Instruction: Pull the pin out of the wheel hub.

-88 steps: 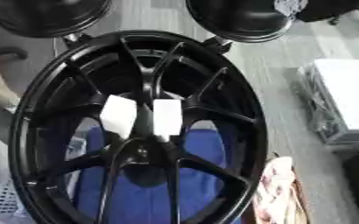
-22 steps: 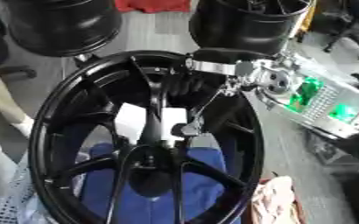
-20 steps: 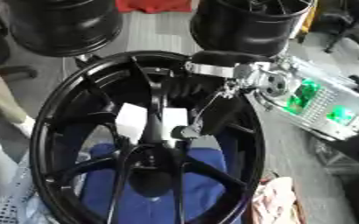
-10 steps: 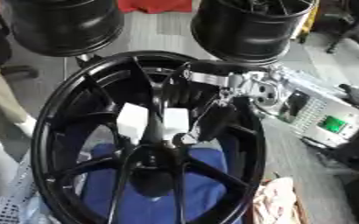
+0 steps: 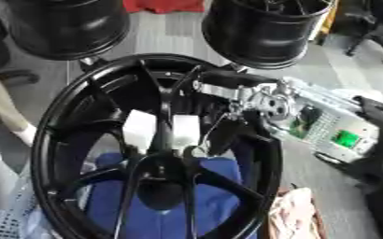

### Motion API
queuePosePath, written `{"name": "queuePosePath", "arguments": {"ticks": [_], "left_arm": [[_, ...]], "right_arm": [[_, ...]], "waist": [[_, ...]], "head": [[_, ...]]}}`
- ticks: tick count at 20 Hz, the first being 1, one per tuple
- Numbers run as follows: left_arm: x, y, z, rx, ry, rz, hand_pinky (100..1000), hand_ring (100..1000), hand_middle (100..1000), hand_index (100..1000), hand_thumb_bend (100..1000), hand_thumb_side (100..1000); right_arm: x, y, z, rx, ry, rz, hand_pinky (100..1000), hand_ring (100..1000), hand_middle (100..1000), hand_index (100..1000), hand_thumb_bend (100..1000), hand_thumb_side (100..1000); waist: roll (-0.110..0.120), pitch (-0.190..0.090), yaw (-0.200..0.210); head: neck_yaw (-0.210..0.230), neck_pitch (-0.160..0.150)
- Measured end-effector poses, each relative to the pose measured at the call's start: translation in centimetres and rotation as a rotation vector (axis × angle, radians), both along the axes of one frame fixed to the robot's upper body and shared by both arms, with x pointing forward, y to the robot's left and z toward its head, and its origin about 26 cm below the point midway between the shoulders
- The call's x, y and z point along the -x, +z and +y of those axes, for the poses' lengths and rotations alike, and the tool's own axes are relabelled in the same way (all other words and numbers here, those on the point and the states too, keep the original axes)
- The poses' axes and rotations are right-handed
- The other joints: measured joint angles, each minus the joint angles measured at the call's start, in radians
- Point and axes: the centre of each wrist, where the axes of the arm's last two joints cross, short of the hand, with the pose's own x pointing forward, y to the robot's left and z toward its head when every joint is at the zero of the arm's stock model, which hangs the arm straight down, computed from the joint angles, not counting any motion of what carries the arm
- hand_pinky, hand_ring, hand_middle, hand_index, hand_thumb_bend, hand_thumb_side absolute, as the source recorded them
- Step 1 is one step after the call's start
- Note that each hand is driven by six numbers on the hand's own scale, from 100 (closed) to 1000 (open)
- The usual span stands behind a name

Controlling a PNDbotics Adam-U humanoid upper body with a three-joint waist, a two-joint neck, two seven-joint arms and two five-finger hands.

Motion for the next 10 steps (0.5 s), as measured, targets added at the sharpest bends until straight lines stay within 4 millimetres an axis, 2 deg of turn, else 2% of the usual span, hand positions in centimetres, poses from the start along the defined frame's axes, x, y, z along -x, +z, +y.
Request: {"name": "queuePosePath", "arguments": {"ticks": [10], "left_arm": [[0.08,-0.22,0.05,0.002,0.002,0.007,832,691,642,733,100,686]], "right_arm": [[-0.02,0.30,0.33,0.018,-0.028,-0.010,675,654,590,693,404,100]], "waist": [[0.000,0.004,-0.003]], "head": [[-0.001,0.000]]}}
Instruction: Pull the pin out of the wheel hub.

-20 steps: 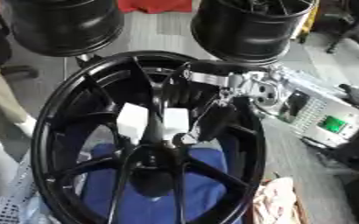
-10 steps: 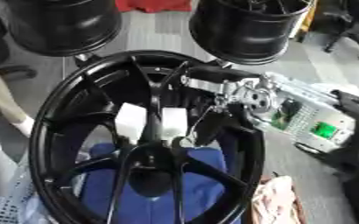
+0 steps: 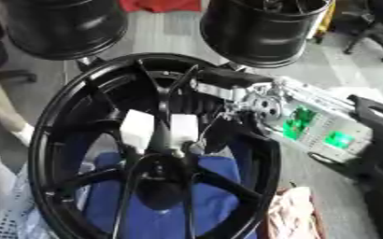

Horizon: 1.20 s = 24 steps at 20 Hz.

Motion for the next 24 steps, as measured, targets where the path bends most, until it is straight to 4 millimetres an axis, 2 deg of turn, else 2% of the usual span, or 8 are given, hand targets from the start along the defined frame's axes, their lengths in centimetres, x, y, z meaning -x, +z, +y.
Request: {"name": "queuePosePath", "arguments": {"ticks": [5,17,24], "left_arm": [[0.01,-0.03,0.01,0.000,0.001,0.002,832,692,642,733,100,686],[0.01,-0.12,-0.09,0.009,0.004,0.006,833,693,644,734,100,687],[0.02,-0.15,-0.06,0.009,0.005,0.007,834,694,645,733,100,686]], "right_arm": [[0.04,-0.20,0.00,-0.004,-0.008,0.010,658,628,568,666,379,100],[0.06,-0.24,0.14,-0.049,-0.010,-0.003,615,561,450,515,325,100],[-0.03,0.02,-0.05,-0.063,-0.020,-0.032,561,519,372,432,224,100]], "waist": [[0.000,0.001,0.001],[-0.001,0.004,0.006],[-0.001,0.004,0.006]], "head": [[0.000,0.000],[0.001,0.000],[0.001,0.000]]}}
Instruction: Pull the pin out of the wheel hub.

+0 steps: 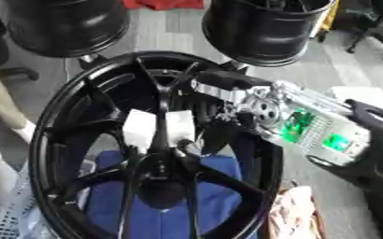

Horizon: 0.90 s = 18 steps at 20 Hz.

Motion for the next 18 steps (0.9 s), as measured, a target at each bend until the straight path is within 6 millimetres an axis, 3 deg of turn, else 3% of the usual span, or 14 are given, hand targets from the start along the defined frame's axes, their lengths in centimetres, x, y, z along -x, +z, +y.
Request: {"name": "queuePosePath", "arguments": {"ticks": [8,18], "left_arm": [[0.1,-0.2,0.1,0.001,0.005,0.007,835,694,647,733,100,687],[0.1,-0.2,0.1,0.000,0.007,0.012,836,695,648,734,100,689]], "right_arm": [[-0.6,2.9,-1.4,-0.030,-0.039,-0.097,527,497,340,396,166,100],[-0.9,6.6,-4.0,-0.068,-0.093,-0.197,491,476,318,367,177,100]], "waist": [[-0.002,0.000,-0.008],[-0.002,0.000,-0.017]], "head": [[0.005,0.000],[0.010,0.000]]}}
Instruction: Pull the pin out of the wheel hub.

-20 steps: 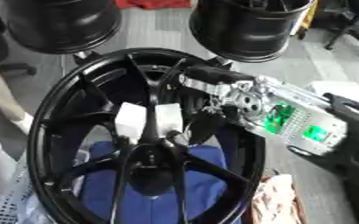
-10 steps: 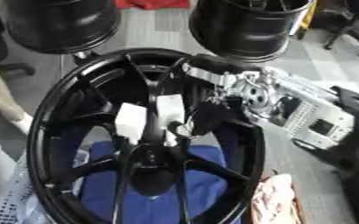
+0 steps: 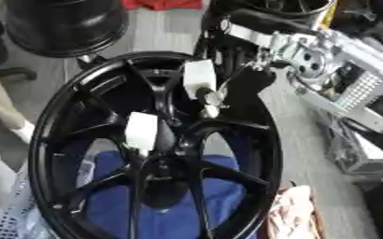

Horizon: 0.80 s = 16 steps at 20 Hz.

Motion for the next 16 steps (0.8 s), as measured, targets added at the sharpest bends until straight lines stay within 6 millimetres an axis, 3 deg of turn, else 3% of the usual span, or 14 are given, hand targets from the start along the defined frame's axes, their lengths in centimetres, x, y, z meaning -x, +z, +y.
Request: {"name": "queuePosePath", "arguments": {"ticks": [1,2,3,10,16], "left_arm": [[0.0,0.0,0.0,0.000,0.000,0.000,836,696,649,734,100,689],[0.0,0.0,0.0,0.000,0.001,-0.001,836,694,649,734,100,689],[0.0,0.0,0.1,0.000,0.003,-0.001,836,694,649,734,100,688],[0.0,0.1,0.3,0.003,0.016,-0.011,837,691,649,734,100,688],[0.0,0.2,0.4,0.003,0.031,-0.020,836,690,649,734,100,690]], "right_arm": [[0.0,0.2,-0.5,-0.006,-0.016,-0.011,491,476,319,367,180,100],[0.0,0.3,-1.1,-0.011,-0.036,-0.020,487,473,320,365,100,100],[0.0,0.4,-1.9,-0.018,-0.064,-0.029,484,472,318,364,184,100],[0.7,-0.7,-8.8,-0.057,-0.446,-0.191,479,475,325,364,223,100],[1.8,-2.3,-12.8,-0.045,-0.842,-0.293,487,480,333,370,217,100]], "waist": [[0.000,0.000,-0.001],[0.000,0.000,-0.001],[0.000,0.000,-0.003],[0.007,0.010,-0.015],[0.011,0.017,-0.027]], "head": [[0.001,0.000],[0.002,0.000],[0.003,0.000],[0.017,0.000],[0.029,0.000]]}}
